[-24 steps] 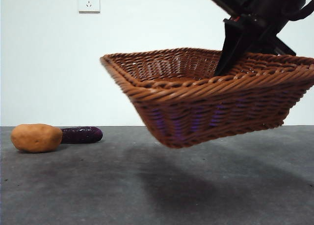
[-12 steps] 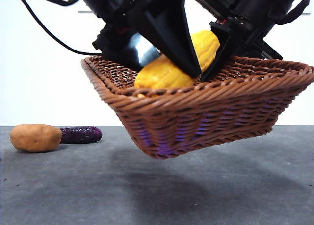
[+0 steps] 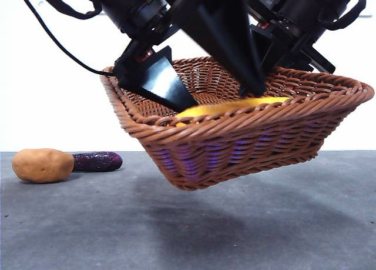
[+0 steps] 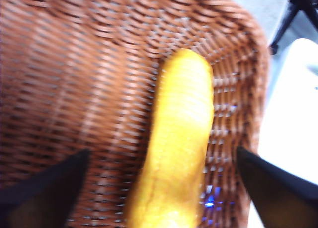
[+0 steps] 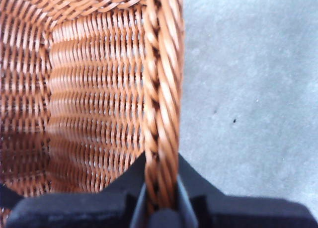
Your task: Help me put the vegetables on the table into the basket
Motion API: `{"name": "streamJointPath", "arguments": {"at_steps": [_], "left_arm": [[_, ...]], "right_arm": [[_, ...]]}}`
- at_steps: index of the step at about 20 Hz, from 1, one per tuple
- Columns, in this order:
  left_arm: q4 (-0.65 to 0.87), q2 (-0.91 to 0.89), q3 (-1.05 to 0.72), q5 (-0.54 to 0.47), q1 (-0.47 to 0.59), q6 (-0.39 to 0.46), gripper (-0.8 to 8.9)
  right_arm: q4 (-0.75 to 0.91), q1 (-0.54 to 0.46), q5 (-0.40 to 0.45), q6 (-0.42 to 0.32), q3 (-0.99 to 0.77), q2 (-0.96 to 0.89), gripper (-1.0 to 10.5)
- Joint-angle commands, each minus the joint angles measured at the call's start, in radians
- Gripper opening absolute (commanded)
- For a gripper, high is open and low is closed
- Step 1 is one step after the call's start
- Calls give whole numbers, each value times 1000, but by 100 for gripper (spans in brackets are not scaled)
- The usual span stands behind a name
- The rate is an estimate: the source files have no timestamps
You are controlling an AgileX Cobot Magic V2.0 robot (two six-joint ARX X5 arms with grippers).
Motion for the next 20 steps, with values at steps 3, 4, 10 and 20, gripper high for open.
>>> {"name": "streamJointPath", "arguments": {"at_steps": [3, 4, 10, 20], "left_arm": [[-72, -38, 73, -11, 5, 13, 561], [-119, -51, 114, -23, 13, 26, 561], [-393, -158, 346, -277, 145, 264, 561], [-419, -43, 356, -84, 810, 714, 559]], "right_arm": [[14, 0, 30, 10, -4, 2, -16], [13, -7, 30, 11, -4, 2, -16], [3, -86, -2, 2, -2, 2, -16], [-5, -221, -166, -47, 6, 0, -16]]}}
